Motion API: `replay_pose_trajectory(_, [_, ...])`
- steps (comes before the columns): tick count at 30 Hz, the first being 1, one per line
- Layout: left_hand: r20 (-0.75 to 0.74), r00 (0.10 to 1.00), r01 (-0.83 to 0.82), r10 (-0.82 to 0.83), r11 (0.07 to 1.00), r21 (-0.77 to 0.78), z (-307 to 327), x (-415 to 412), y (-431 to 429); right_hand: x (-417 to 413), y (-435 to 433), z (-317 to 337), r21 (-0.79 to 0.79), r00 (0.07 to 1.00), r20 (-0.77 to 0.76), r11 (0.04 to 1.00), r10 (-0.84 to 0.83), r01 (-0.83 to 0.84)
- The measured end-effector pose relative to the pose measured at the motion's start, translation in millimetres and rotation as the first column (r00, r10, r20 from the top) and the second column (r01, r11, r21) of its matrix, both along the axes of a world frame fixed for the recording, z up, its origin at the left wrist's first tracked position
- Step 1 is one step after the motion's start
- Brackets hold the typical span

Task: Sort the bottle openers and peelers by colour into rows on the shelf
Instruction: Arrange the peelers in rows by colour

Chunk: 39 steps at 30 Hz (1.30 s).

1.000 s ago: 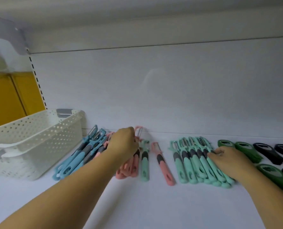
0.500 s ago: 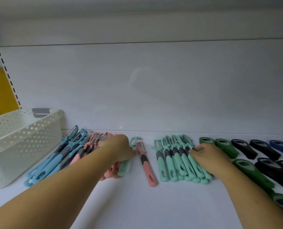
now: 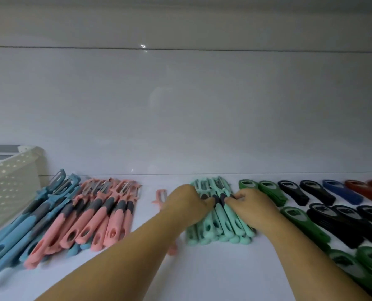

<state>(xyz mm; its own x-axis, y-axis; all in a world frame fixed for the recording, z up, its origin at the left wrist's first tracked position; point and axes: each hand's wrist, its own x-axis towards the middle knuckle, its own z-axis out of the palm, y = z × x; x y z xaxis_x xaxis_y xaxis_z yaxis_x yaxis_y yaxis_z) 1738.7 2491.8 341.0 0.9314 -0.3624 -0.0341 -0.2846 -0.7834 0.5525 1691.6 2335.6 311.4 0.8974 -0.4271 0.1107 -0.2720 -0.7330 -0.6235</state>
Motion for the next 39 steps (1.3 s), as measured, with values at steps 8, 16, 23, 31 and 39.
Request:
replay_pose_trajectory(8, [0.107,0.994,-0.021,0.035,0.991,-0.132,-23,-5,1,1,1,-1,-0.059,1.000,-0.025,0.998,-0.013,0.012])
replay_pose_trajectory(16, [-0.078,0.996,-0.074,0.045,0.907,-0.415,-29,-17,-15,3,-3,-1,-0.033,0.999,-0.007,0.999,-0.036,0.035])
replay_pose_trajectory(23, [-0.153,0.988,-0.102,0.014,0.806,-0.582,-28,-18,-10,2,-4,2,0.014,0.998,0.011,0.998,-0.058,0.058])
replay_pose_trajectory(31, [-0.229,0.964,-0.045,-0.131,0.774,-0.632,-32,-13,-19,1,-3,8,0.013,0.992,0.107,0.998,-0.063,0.062])
replay_pose_trajectory(39, [-0.186,0.978,-0.035,-0.090,0.815,-0.578,-33,-17,-20,-2,-4,11,-0.134,0.981,0.184,0.987,-0.064,0.090])
